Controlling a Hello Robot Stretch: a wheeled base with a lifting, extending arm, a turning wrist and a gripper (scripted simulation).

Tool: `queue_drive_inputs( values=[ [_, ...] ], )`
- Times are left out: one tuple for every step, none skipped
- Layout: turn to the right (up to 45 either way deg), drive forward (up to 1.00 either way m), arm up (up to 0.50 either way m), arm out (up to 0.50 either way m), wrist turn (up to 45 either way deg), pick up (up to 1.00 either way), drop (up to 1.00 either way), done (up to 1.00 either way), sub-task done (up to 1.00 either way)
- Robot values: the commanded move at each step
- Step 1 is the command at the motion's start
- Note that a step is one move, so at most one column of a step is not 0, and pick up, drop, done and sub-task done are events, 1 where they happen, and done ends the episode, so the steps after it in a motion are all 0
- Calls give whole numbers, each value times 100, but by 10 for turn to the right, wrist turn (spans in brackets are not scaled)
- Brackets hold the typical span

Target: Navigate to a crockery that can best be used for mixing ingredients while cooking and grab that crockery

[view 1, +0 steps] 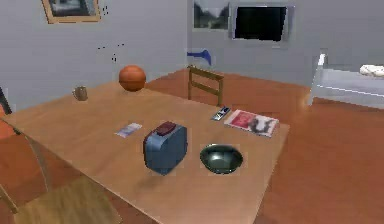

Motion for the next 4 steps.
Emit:
queue_drive_inputs(
  values=[
    [-450,0,0,0,0,0,0,0,0],
    [-300,0,0,0,0,0,0,0,0],
    [0,0,50,0,0,0,0,0,0],
    [0,0,38,0,0,0,0,0,0]
  ],
)
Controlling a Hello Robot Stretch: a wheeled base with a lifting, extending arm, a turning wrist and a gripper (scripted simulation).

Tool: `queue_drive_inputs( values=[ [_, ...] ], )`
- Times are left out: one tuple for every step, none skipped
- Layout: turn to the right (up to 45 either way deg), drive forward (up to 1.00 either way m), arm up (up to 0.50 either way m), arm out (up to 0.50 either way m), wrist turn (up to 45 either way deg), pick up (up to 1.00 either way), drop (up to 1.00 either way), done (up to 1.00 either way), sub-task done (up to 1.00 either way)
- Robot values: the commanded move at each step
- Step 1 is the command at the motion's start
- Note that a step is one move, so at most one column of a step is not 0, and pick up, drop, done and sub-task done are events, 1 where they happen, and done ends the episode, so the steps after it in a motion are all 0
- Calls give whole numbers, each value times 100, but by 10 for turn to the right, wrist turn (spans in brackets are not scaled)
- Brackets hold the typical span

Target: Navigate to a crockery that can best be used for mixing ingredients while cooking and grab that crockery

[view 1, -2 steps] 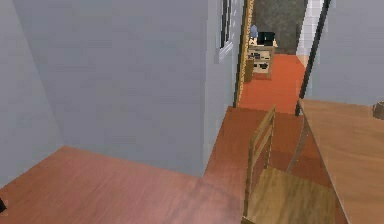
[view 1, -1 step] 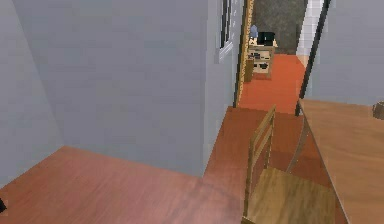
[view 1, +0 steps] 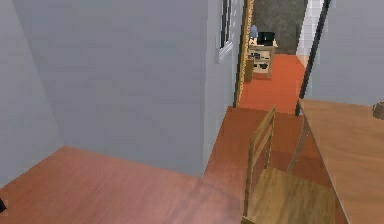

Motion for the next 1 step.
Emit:
queue_drive_inputs(
  values=[
    [0,0,0,38,0,0,0,0,0]
  ],
)
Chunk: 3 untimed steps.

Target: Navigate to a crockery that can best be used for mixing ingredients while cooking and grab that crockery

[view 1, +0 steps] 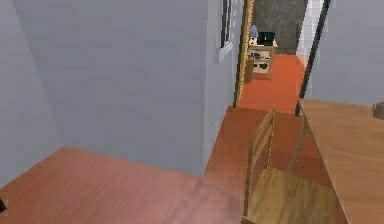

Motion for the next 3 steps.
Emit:
queue_drive_inputs(
  values=[
    [0,0,0,0,450,0,0,0,0],
    [0,0,0,0,450,0,0,0,0],
    [0,0,0,0,450,0,0,0,0]
  ],
)
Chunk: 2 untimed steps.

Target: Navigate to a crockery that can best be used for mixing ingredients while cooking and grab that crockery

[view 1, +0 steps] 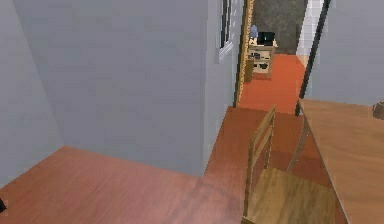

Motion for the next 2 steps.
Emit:
queue_drive_inputs(
  values=[
    [0,0,0,0,180,0,0,0,0],
    [0,0,-26,0,0,0,0,0,0]
  ],
)
